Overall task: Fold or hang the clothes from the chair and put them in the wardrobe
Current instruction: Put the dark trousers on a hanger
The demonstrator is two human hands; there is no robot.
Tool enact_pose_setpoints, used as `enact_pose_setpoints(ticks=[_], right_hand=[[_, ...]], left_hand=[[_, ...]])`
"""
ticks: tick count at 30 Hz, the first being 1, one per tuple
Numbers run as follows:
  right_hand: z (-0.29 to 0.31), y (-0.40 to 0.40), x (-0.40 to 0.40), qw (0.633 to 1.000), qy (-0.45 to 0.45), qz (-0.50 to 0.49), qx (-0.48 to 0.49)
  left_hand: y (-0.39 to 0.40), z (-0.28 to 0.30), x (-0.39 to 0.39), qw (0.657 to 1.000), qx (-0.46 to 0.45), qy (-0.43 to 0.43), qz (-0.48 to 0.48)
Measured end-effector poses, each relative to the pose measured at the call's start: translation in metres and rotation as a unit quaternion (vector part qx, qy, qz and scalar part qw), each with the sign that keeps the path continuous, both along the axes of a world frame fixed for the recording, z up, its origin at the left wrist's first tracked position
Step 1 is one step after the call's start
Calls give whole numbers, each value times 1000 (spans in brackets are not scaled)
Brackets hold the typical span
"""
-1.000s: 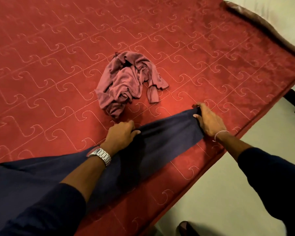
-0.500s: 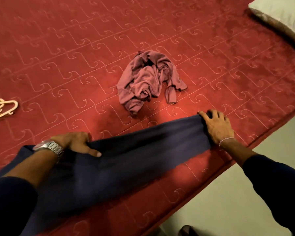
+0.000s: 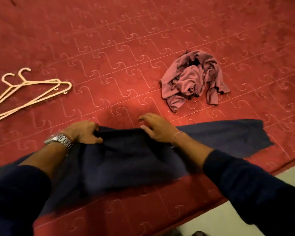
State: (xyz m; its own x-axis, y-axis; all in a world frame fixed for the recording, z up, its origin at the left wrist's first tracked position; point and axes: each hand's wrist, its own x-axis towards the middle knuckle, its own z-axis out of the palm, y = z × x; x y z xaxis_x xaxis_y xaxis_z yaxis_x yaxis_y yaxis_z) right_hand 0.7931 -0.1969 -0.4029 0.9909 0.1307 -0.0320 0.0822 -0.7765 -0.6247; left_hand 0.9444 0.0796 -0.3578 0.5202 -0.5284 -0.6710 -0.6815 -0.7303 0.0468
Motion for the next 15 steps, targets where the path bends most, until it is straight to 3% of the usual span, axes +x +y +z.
enact_pose_setpoints(ticks=[4, 10, 13, 15], right_hand=[[10, 86, 51, 992, 79, 18, 99], [13, 146, 89, 981, 180, 46, 63], [13, 158, 103, 978, 197, 43, 47], [12, 160, 109, 978, 203, 30, 46]], left_hand=[[17, -1, 0, 999, 31, -39, -19], [37, 5, 12, 994, 38, -93, -49], [53, 6, 18, 994, 0, -105, -21], [61, 1, 21, 992, -75, -98, 30]])
